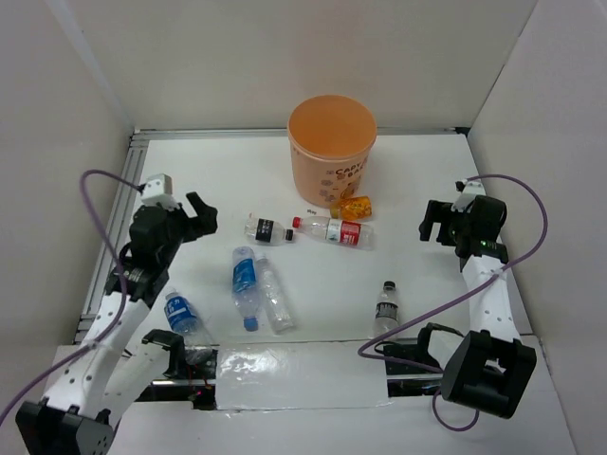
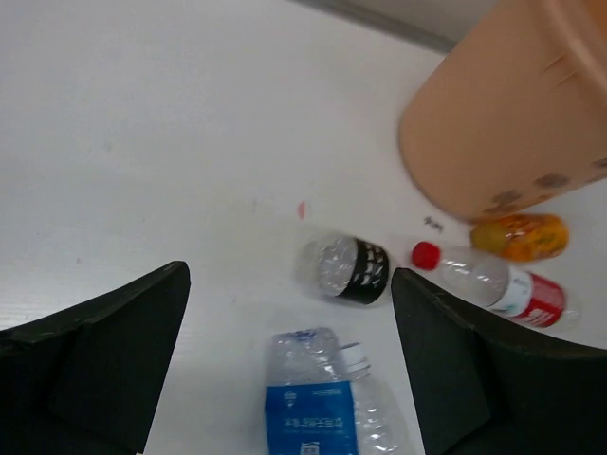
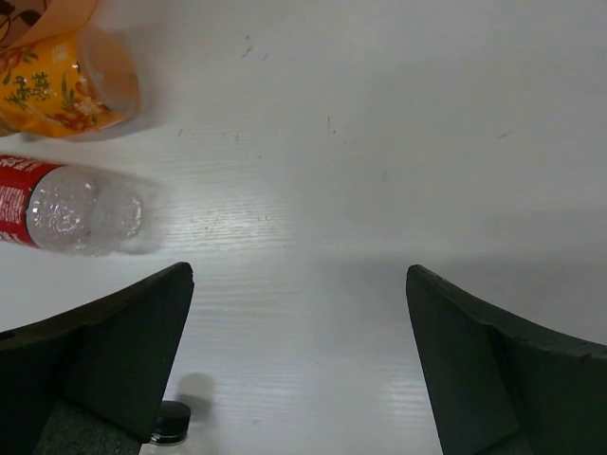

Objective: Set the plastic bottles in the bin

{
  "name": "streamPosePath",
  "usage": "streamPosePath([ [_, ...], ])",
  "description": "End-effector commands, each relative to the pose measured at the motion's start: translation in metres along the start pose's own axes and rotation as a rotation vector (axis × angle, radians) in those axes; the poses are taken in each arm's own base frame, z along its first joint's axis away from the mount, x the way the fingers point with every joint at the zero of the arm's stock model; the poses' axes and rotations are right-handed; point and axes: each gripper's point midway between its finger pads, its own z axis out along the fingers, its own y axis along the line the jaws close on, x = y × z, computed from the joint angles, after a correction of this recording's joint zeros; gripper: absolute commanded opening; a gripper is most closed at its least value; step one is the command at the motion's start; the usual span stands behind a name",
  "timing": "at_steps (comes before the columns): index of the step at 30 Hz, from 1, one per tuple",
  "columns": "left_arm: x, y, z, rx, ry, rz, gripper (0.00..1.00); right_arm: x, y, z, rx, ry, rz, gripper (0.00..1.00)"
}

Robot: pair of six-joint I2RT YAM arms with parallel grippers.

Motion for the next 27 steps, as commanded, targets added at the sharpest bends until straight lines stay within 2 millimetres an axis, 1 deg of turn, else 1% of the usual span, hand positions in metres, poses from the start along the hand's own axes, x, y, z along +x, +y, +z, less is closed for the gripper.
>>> streamPosePath([
  [1,-0.003,-0.011,-0.019,0.023,0.043,-0.158,1.0,-0.019,-0.006,-0.009,0.053,-0.047,0.02,1.0],
  [2,-0.004,-0.012,-0.022,0.019,0.051,-0.167,1.0,-0.019,-0.004,-0.009,0.043,-0.048,0.02,1.0],
  [3,-0.001,-0.01,-0.025,0.008,0.071,-0.164,1.0,-0.022,-0.001,-0.008,0.019,-0.058,-0.003,1.0],
  [4,0.012,-0.005,-0.028,-0.021,0.124,-0.182,1.0,-0.022,-0.002,-0.009,0.014,-0.06,0.001,1.0],
  [6,0.014,-0.002,-0.034,-0.05,0.149,-0.202,1.0,-0.025,0.007,-0.009,-0.037,-0.072,-0.012,1.0],
  [7,0.021,0.001,-0.038,-0.072,0.185,-0.208,1.0,-0.025,0.009,-0.009,-0.049,-0.073,-0.013,1.0],
  [8,0.026,0.005,-0.04,-0.096,0.202,-0.216,1.0,-0.028,0.014,-0.009,-0.082,-0.086,-0.028,1.0],
  [9,0.032,0.009,-0.043,-0.121,0.221,-0.227,1.0,-0.024,0.019,-0.008,-0.114,-0.081,-0.049,1.0],
  [10,0.036,0.014,-0.044,-0.159,0.23,-0.257,0.98,-0.025,0.024,-0.008,-0.158,-0.092,-0.143,1.0],
  [11,0.046,0.021,-0.05,-0.2,0.27,-0.268,0.95,-0.02,0.039,-0.01,-0.258,-0.084,-0.166,1.0],
  [12,0.051,0.022,-0.052,-0.214,0.287,-0.283,0.84,-0.021,0.045,-0.01,-0.297,-0.083,-0.181,0.86],
  [13,0.053,0.024,-0.054,-0.239,0.293,-0.317,0.75,-0.017,0.049,-0.007,-0.337,-0.061,-0.188,0.69],
  [15,0.066,0.029,-0.06,-0.274,0.332,-0.343,0.61,-0.011,0.055,-0.002,-0.374,-0.036,-0.181,0.3],
  [16,0.071,0.035,-0.062,-0.313,0.337,-0.368,0.58,-0.004,0.058,0.004,-0.388,-0.004,-0.159,0.18],
  [17,0.078,0.038,-0.064,-0.331,0.358,-0.375,0.6,-0.002,0.058,0.006,-0.39,0.007,-0.153,0.2],
  [18,0.077,0.04,-0.064,-0.344,0.348,-0.371,0.64,0.001,0.057,0.009,-0.391,0.019,-0.147,0.28],
  [19,0.084,0.045,-0.066,-0.387,0.366,-0.388,0.79,0.002,0.059,0.013,-0.402,0.032,-0.156,0.51],
  [20,0.086,0.046,-0.068,-0.399,0.376,-0.395,0.87,0.004,0.06,0.014,-0.413,0.039,-0.159,0.57],
  [21,0.091,0.045,-0.066,-0.408,0.4,-0.384,0.93,0.003,0.064,0.015,-0.432,0.04,-0.166,0.62],
  [22,0.095,0.045,-0.065,-0.413,0.42,-0.374,0.98,0.003,0.064,0.015,-0.432,0.04,-0.166,0.67],
  [23,0.098,0.037,-0.055,-0.365,0.435,-0.37,1.0,0.003,0.067,0.018,-0.441,0.04,-0.172,0.7],
  [24,0.11,0.036,-0.048,-0.381,0.495,-0.347,1.0,0.003,0.07,0.018,-0.448,0.042,-0.178,0.76],
  [25,0.113,0.03,-0.043,-0.369,0.52,-0.333,1.0,0.003,0.069,0.02,-0.448,0.042,-0.178,0.78],
  [27,0.117,0.022,-0.035,-0.356,0.558,-0.283,1.0,0.008,0.073,0.021,-0.459,0.049,-0.192,0.8],
])
